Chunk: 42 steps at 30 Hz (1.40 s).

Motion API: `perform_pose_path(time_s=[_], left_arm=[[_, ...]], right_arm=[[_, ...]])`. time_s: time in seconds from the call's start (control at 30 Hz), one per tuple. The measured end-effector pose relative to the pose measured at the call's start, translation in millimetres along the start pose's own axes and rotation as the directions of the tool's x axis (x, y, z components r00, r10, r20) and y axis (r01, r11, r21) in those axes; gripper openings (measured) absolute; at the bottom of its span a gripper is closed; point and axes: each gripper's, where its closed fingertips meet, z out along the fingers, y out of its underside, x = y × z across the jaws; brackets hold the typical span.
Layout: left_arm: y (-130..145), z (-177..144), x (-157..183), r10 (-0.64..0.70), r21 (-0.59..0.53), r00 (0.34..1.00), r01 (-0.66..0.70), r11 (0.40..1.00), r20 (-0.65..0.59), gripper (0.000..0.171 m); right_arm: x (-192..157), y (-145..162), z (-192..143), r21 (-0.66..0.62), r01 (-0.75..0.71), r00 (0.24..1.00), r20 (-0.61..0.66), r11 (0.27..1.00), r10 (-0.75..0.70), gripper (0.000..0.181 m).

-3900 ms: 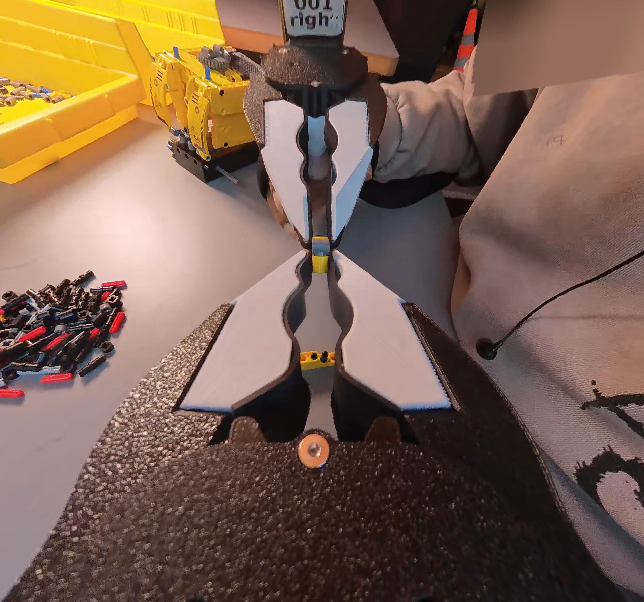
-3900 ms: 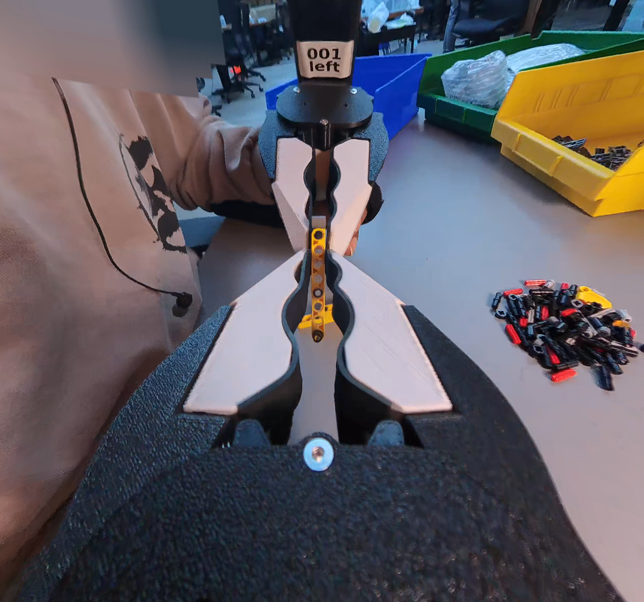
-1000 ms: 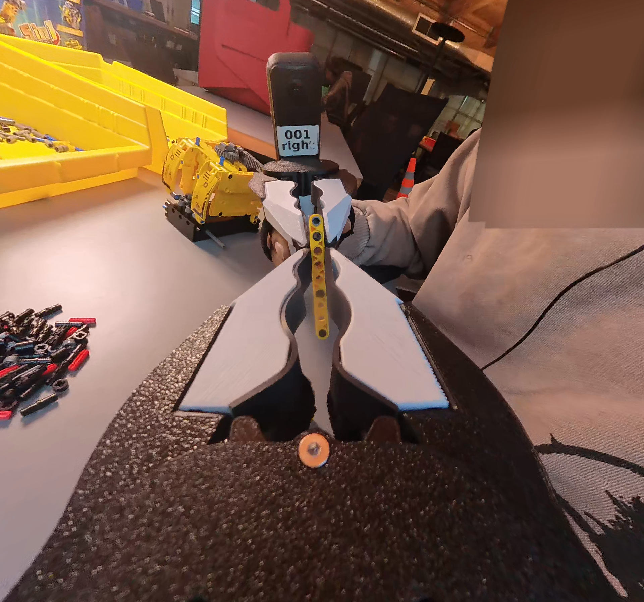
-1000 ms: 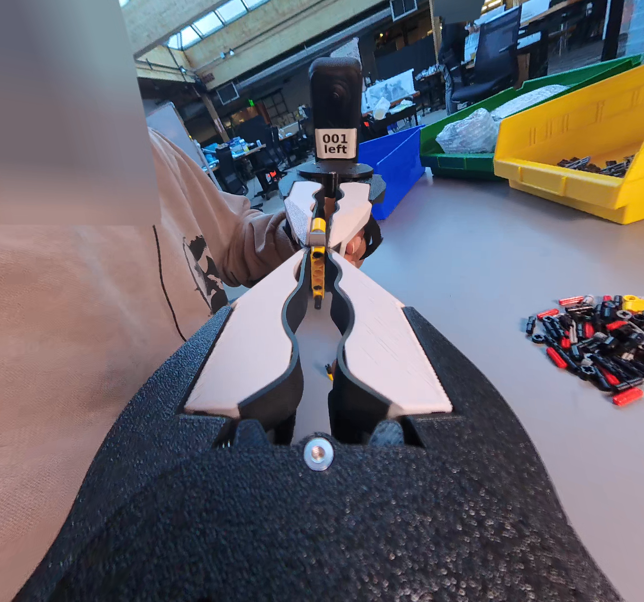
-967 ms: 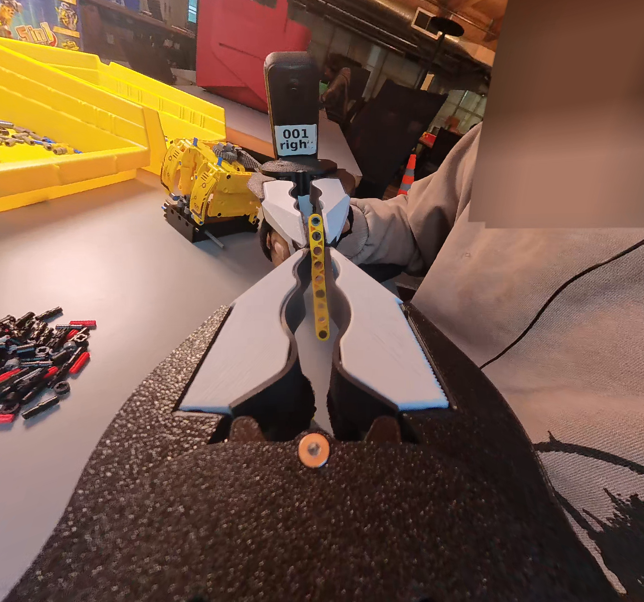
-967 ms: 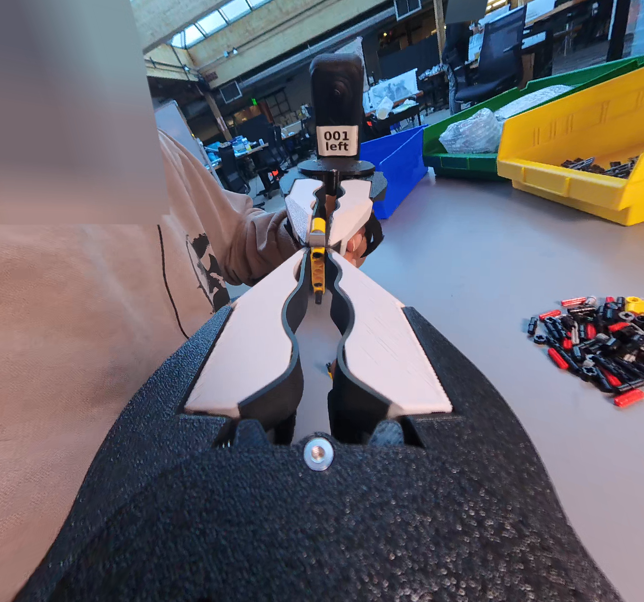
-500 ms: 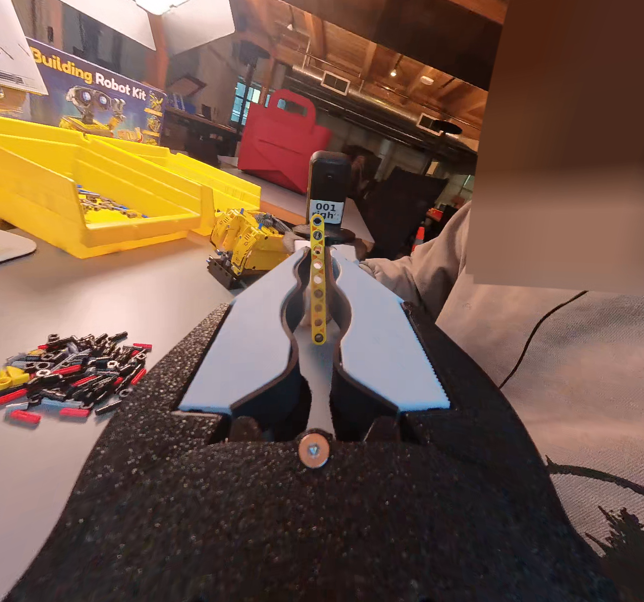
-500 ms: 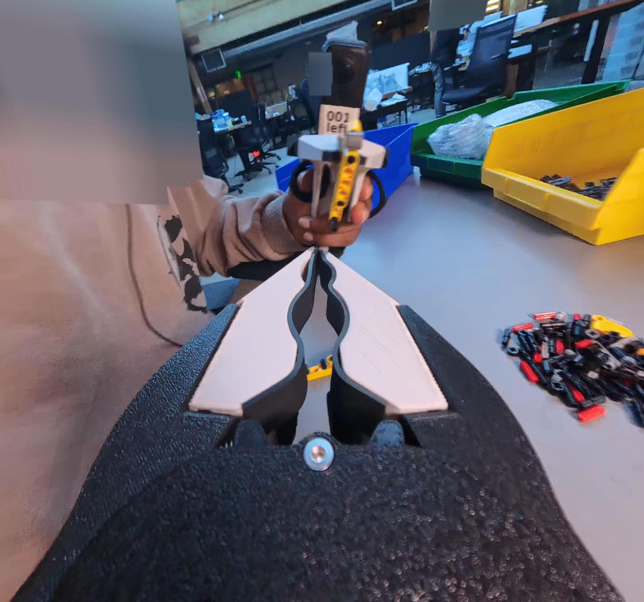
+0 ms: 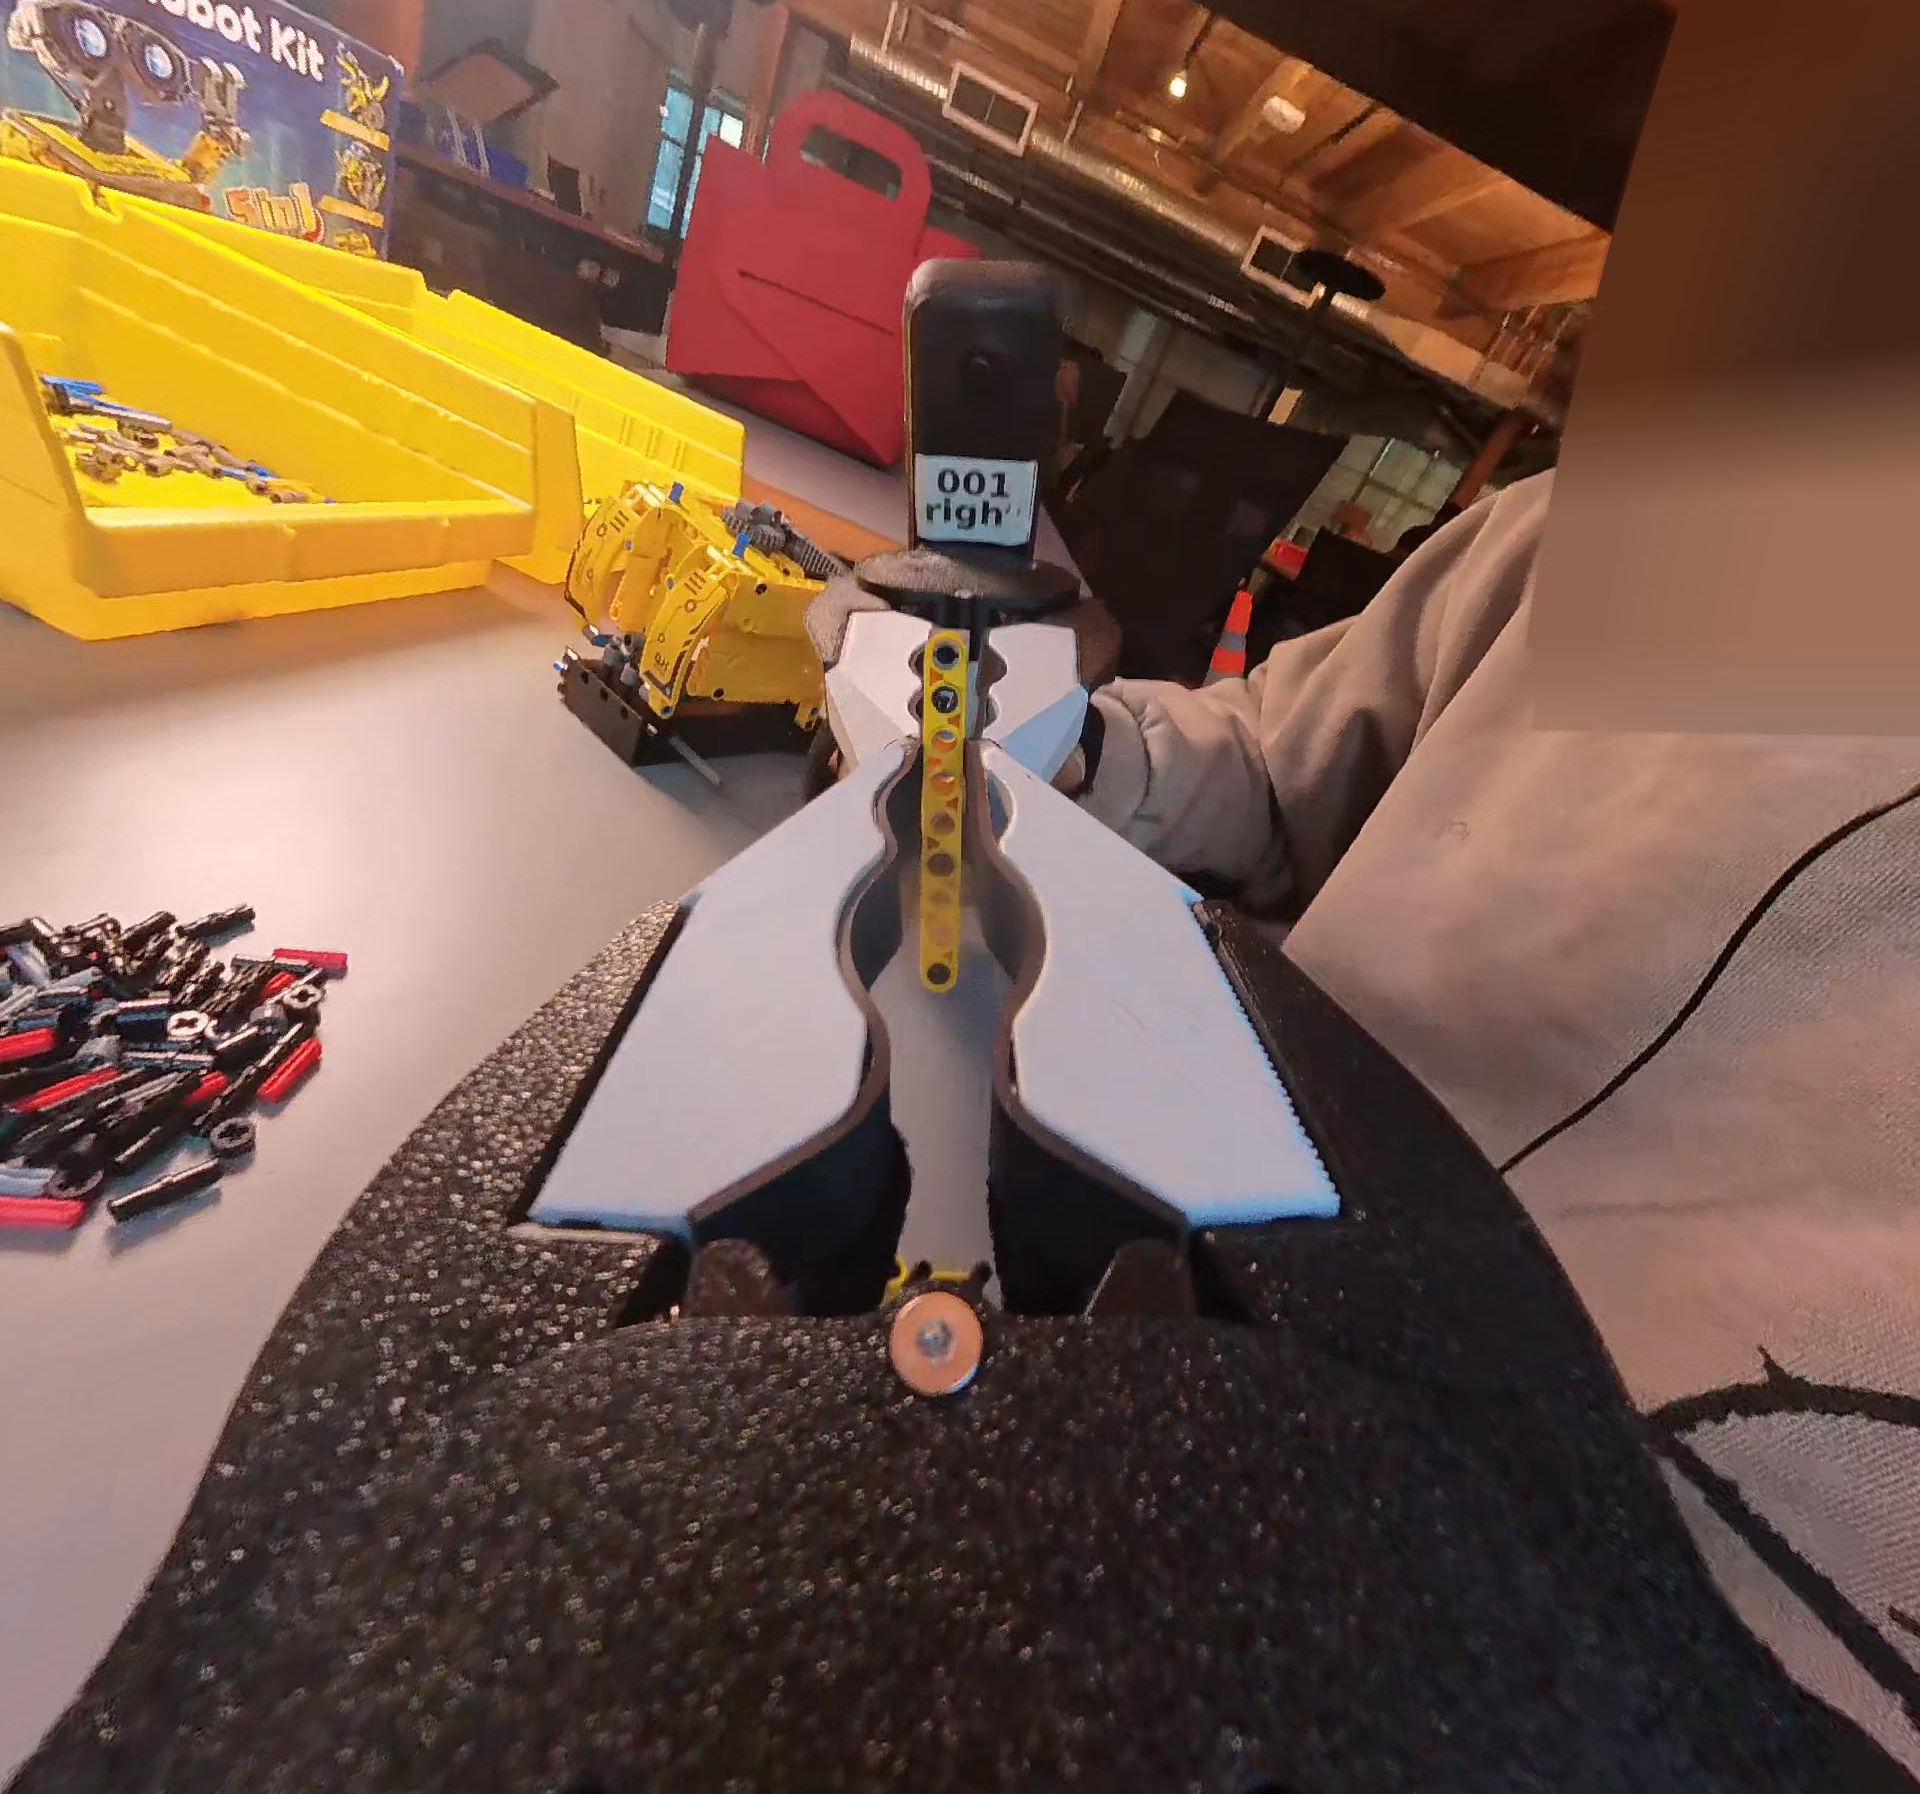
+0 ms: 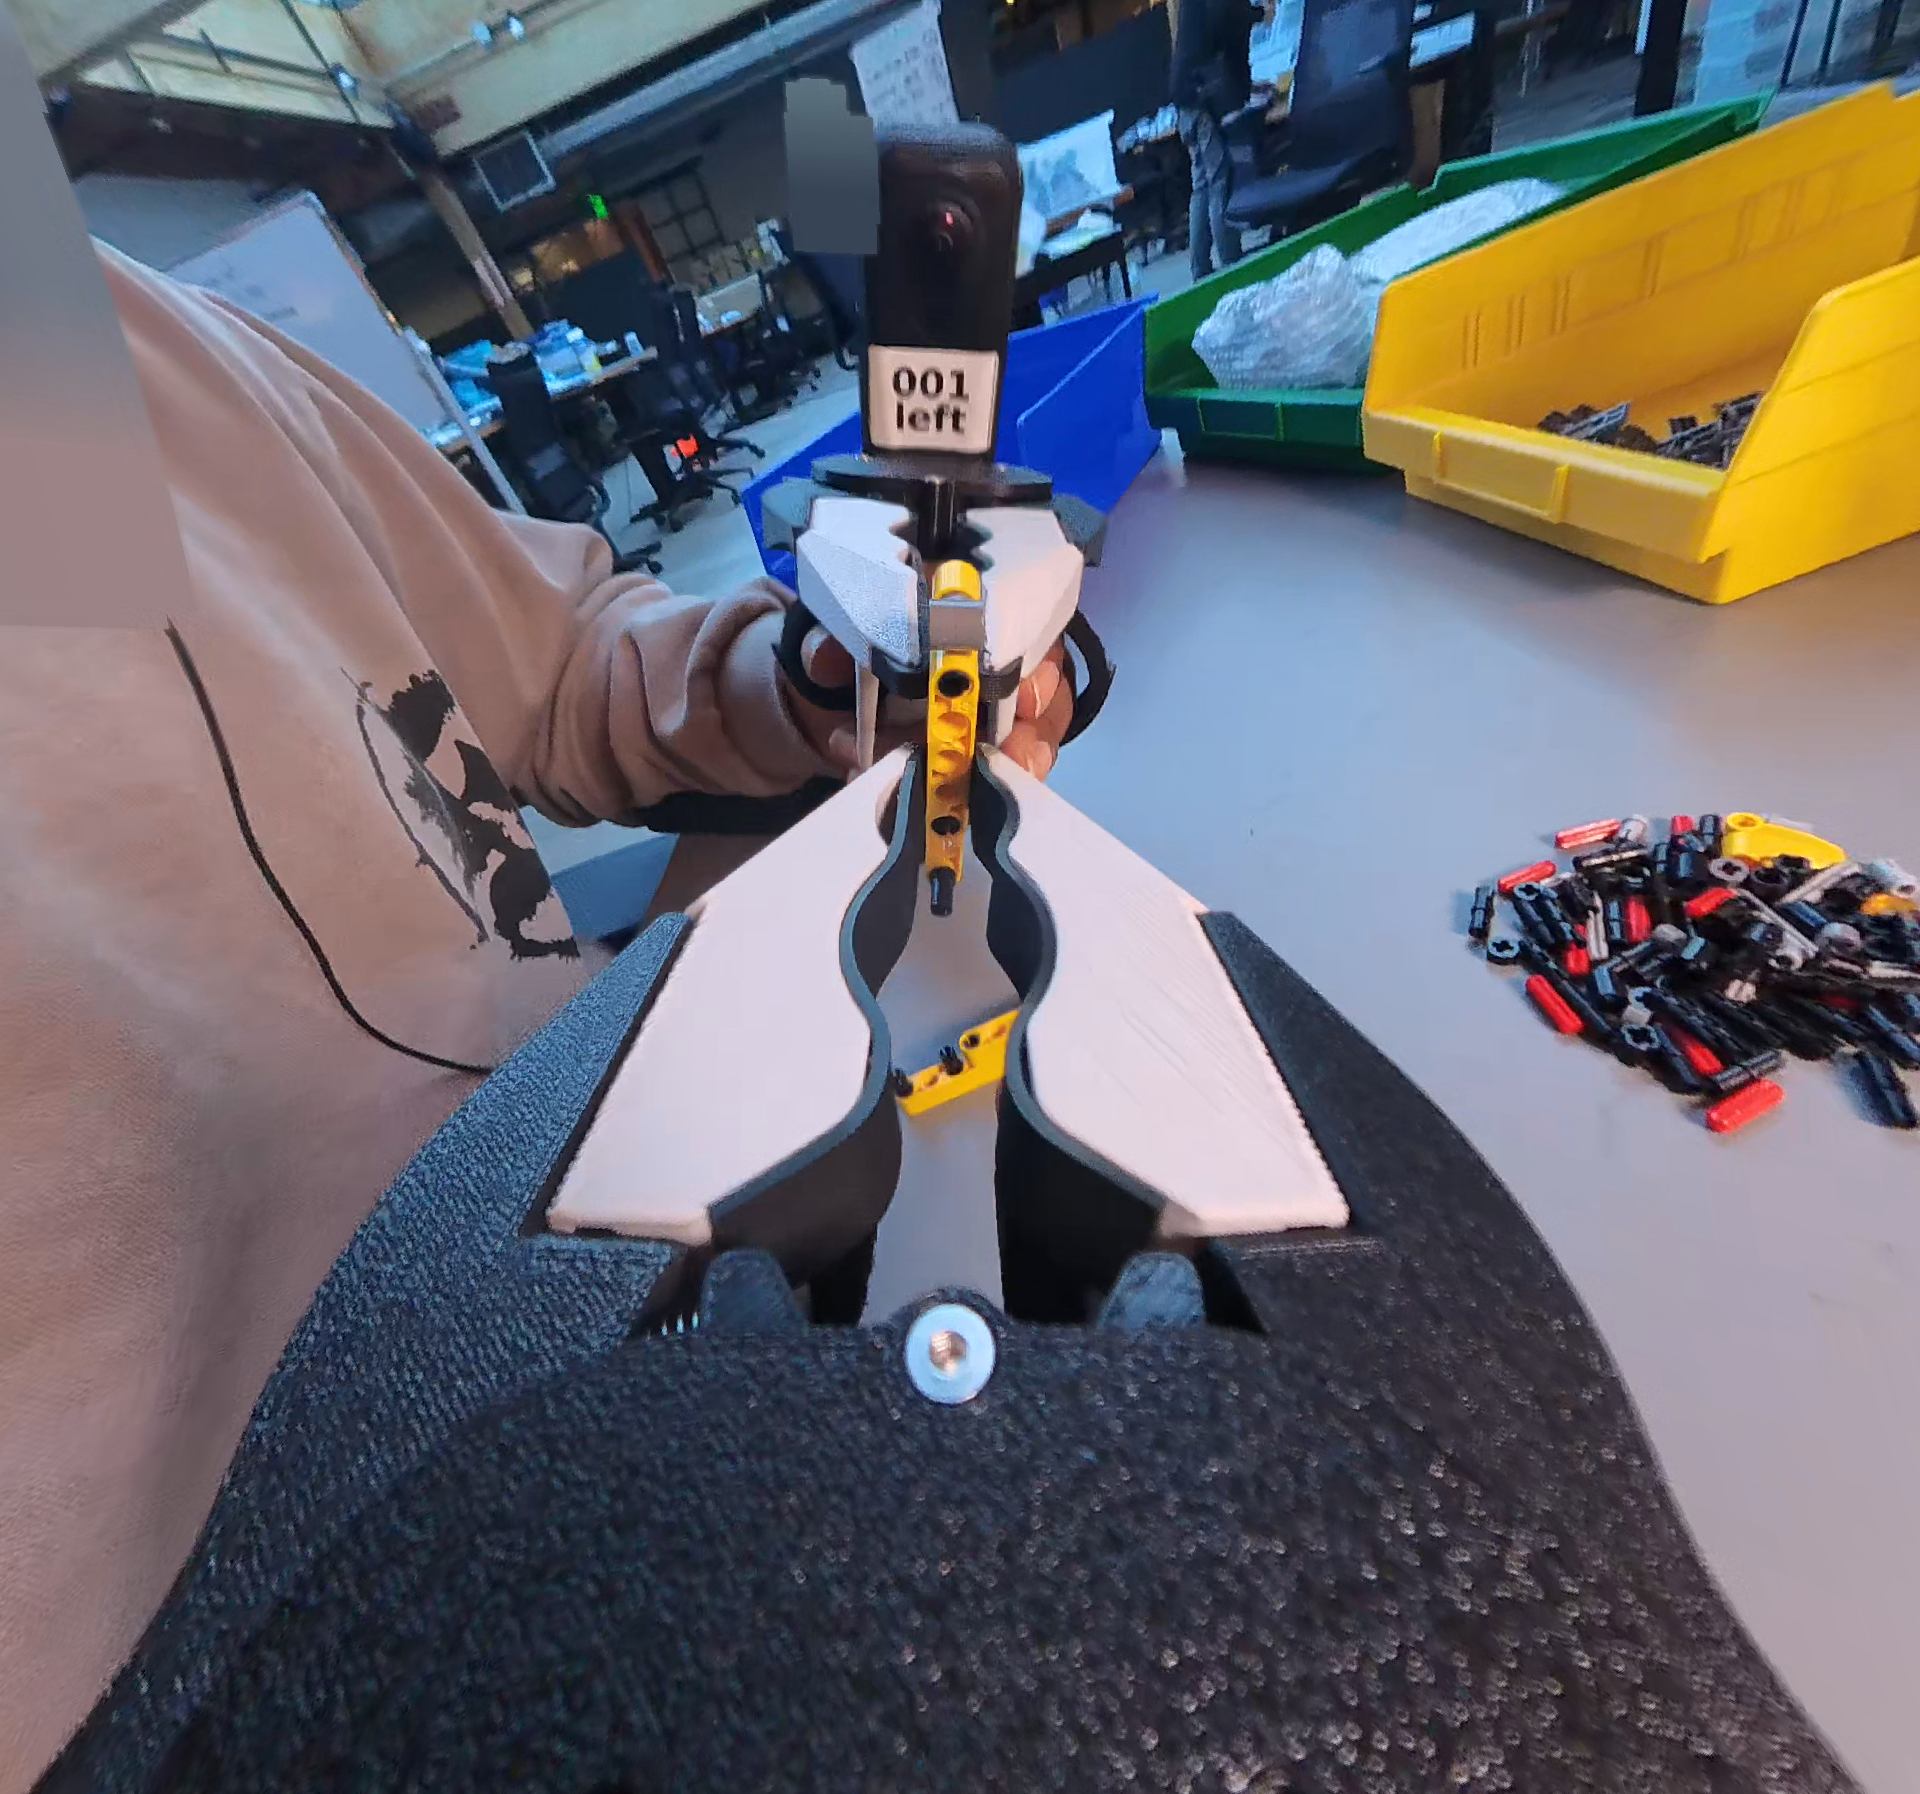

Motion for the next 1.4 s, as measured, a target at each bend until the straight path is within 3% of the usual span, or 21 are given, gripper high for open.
perform_pose_path(time_s=[0.07, 0.27, 0.43, 0.6, 0.7, 0.83, 0.93, 1.07, 1.17, 1.3, 1.4], left_arm=[[15, 0, -3, 0.035, -0.096, 0.999, -0.033, 0.995, 0.022, 0.018], [41, -4, -3, 0.202, -0.300, 0.979, -0.188, 0.935, 0.015, 0.012], [75, -9, -9, 0.335, -0.545, 0.941, -0.300, 0.783, -0.037, 0.007], [103, -8, -7, 0.378, -0.674, 0.921, -0.336, 0.658, -0.090, 0.007], [103, -7, -2, 0.358, -0.682, 0.929, -0.321, 0.657, -0.092, 0.011], [90, 0, 6, 0.297, -0.624, 0.954, -0.257, 0.738, -0.042, 0.016], [94, -3, 6, 0.333, -0.645, 0.942, -0.276, 0.712, -0.035, 0.009], [98, -7, 9, 0.336, -0.669, 0.942, -0.262, 0.696, -0.019, 0.006], [92, -9, 16, 0.279, -0.606, 0.960, -0.223, 0.764, -0.002, 0.006], [91, -11, 21, 0.234, -0.539, 0.972, -0.191, 0.820, 0.011, 0.007], [100, -13, 24, 0.223, -0.576, 0.975, -0.176, 0.798, 0.011, 0.007]], right_arm=[[2, 5, -1, -0.032, 0.015, 1.000, -0.013, 0.999, -0.016, 0.007], [5, 37, 3, -0.272, 0.137, 0.986, -0.051, 0.953, -0.156, 0.007], [10, 68, 1, -0.492, 0.260, 0.949, -0.029, 0.831, -0.314, 0.007], [7, 95, 1, -0.640, 0.323, 0.916, 0.027, 0.697, -0.400, 0.007], [3, 96, -2, -0.662, 0.300, 0.929, 0.039, 0.687, -0.368, 0.007], [-4, 91, -3, -0.679, 0.292, 0.934, 0.051, 0.673, -0.354, 0.007], [-4, 95, -3, -0.700, 0.296, 0.927, 0.045, 0.650, -0.373, 0.007], [-12, 93, -2, -0.661, 0.303, 0.933, 0.060, 0.686, -0.354, 0.007], [-20, 79, -1, -0.585, 0.312, 0.941, 0.084, 0.749, -0.327, 0.009], [-25, 77, 3, -0.544, 0.332, 0.939, 0.110, 0.771, -0.327, 0.007], [-28, 84, 3, -0.558, 0.306, 0.951, 0.136, 0.771, -0.279, 0.007]])
